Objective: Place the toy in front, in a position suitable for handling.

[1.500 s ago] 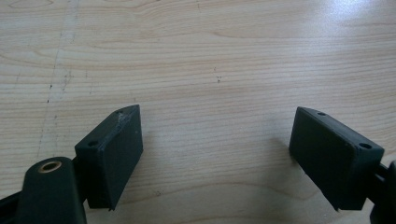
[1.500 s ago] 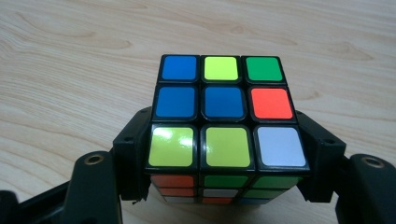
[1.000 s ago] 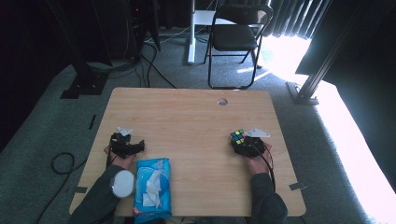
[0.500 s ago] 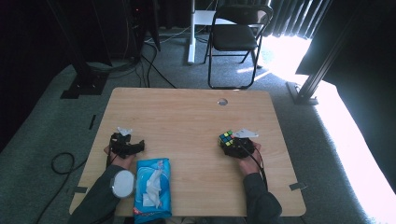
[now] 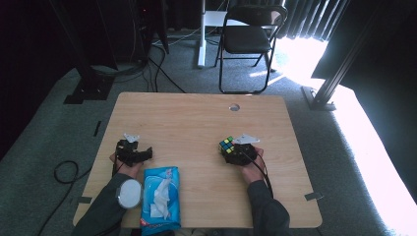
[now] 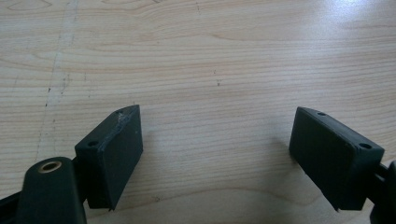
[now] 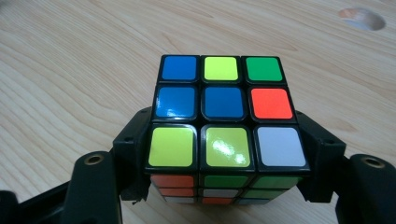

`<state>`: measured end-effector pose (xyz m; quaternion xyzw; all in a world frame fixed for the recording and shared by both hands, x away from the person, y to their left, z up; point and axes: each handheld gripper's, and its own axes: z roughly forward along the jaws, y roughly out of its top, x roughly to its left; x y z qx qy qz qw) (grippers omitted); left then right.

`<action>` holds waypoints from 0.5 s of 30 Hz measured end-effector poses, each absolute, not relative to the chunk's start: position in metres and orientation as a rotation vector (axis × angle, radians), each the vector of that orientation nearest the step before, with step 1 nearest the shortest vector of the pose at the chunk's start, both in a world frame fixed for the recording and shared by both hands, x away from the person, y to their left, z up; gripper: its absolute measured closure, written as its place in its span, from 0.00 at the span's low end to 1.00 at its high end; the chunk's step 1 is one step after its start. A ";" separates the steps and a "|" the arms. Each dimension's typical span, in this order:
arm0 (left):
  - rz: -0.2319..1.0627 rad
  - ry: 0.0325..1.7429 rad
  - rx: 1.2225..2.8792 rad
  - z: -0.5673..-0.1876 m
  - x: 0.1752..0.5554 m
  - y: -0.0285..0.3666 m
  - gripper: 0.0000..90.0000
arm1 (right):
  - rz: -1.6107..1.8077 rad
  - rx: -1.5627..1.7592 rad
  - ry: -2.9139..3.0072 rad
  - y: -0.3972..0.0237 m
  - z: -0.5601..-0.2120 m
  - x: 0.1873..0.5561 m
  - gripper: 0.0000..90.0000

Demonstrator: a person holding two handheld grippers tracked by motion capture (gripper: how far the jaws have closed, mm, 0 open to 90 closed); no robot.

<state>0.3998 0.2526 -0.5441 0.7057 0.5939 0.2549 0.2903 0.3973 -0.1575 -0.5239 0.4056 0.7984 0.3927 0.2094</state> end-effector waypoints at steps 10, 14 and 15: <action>0.678 1.582 1.886 -0.544 0.400 0.252 0.20 | 1.091 1.109 2.247 -0.140 -0.524 0.404 0.37; 0.678 1.581 1.887 -0.544 0.401 0.252 0.20 | 1.096 1.101 2.252 -0.133 -0.524 0.409 0.37; 0.678 1.581 1.887 -0.544 0.401 0.252 0.20 | 1.097 1.103 2.253 -0.131 -0.524 0.409 0.37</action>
